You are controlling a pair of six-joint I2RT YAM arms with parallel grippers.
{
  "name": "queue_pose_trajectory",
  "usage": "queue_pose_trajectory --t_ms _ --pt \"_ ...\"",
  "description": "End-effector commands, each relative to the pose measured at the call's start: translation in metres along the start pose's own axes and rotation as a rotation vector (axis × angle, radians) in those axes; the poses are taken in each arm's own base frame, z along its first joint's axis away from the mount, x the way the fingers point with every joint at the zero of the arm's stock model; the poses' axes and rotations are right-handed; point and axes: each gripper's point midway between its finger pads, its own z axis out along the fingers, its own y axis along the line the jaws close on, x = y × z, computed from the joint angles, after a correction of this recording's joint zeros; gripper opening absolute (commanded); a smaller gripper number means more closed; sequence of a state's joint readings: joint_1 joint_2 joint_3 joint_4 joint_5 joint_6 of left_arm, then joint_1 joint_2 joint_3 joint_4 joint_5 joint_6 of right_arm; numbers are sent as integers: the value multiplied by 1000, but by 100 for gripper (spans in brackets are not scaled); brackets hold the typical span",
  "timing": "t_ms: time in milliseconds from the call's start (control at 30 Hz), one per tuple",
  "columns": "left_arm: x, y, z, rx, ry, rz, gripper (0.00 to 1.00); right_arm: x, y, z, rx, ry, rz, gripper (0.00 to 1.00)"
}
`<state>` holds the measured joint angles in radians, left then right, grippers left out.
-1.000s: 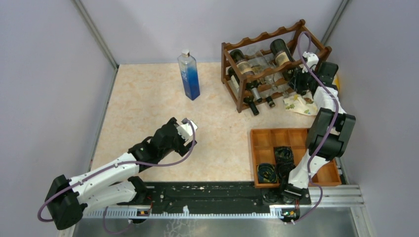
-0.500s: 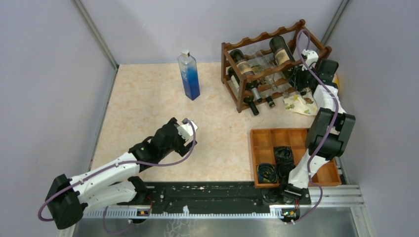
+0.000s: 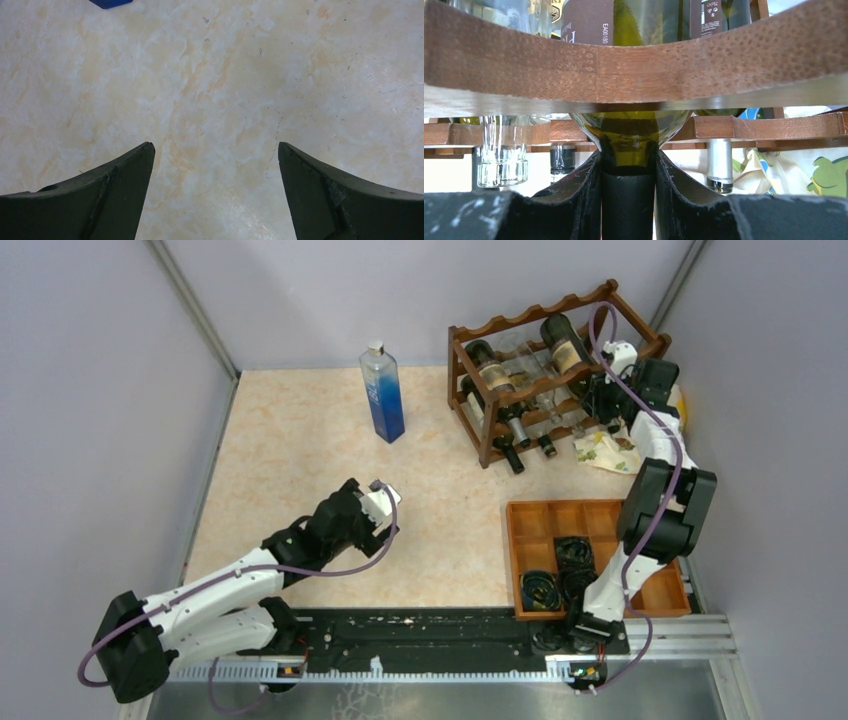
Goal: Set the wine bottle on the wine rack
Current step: Place the wine bottle in the wine rack.
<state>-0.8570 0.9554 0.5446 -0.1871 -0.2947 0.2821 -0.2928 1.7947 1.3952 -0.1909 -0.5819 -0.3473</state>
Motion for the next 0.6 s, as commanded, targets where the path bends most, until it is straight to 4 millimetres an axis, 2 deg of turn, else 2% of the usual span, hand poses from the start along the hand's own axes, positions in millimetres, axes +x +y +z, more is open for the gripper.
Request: queue_pose_trajectory --t_ms 0,567 --pt "-1 1 1 -2 -4 3 99 -76 -5 -11 47 -180 -174 5" --pt "1 0 3 0 4 6 99 -86 -9 -12 114 -165 -222 6"
